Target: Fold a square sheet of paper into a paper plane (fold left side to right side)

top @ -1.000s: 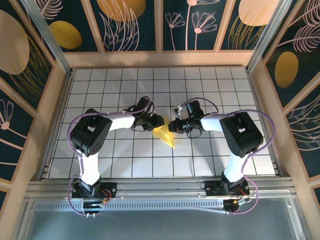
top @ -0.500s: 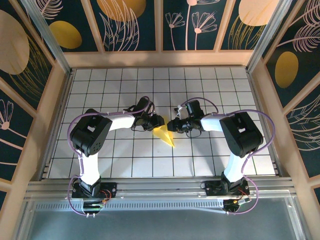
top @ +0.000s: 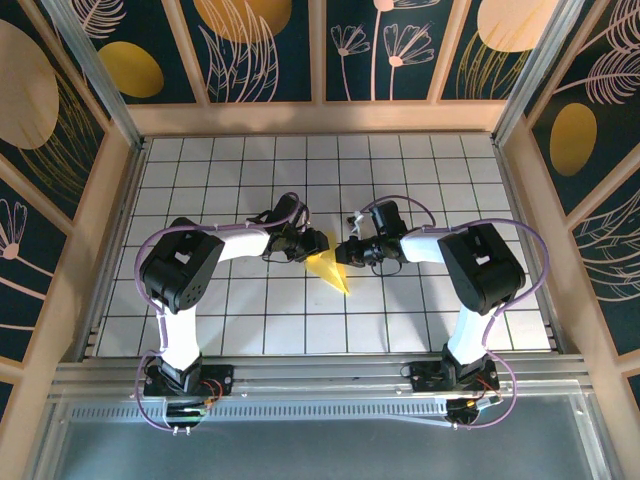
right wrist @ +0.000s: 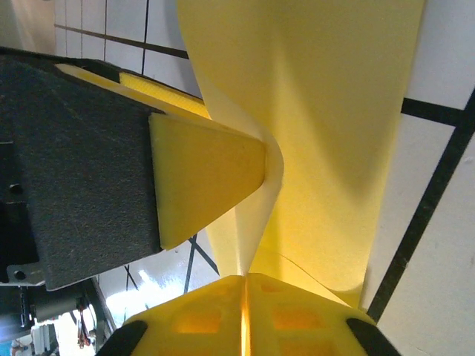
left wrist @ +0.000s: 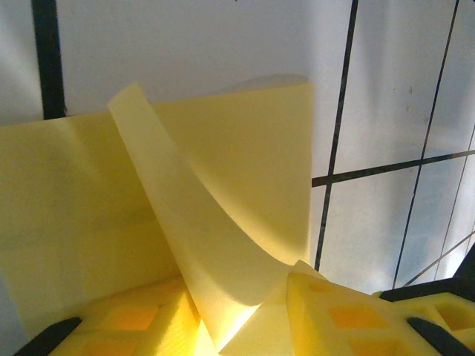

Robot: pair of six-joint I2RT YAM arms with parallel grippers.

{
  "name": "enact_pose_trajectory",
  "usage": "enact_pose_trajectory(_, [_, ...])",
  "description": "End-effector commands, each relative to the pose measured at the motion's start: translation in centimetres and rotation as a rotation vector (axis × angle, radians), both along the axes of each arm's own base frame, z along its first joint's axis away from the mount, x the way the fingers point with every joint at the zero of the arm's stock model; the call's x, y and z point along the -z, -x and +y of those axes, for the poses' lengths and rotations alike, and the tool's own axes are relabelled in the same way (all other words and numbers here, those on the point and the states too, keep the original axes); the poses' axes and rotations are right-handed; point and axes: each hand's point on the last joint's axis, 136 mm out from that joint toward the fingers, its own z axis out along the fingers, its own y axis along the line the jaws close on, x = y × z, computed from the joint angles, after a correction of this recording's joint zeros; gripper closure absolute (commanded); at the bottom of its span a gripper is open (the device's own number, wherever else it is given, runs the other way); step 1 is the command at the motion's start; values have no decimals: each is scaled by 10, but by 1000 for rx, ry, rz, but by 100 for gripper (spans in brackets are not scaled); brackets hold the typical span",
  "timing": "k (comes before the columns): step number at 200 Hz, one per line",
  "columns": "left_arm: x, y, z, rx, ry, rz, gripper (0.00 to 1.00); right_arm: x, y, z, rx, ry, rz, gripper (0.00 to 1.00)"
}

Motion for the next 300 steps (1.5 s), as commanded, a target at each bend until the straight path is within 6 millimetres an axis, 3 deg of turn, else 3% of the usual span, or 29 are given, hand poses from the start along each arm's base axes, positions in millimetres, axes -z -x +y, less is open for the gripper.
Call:
enact_pose_trajectory(1, [31,13,22,-22,-125,69,63,5,1,0,-4,27,7,95])
enact_pose_trajectory(135, [31,14,22,-22,-125,70,63,21,-11,-13,44,140,-13,98])
enact_pose_trajectory(241, [31,14,22,-23,-125,71,63,31,-7,-13,33,163,7,98])
enact_pose_trajectory(300, [27,12,21,-26,-118,58,62,47,0,-21,45,221,46,98])
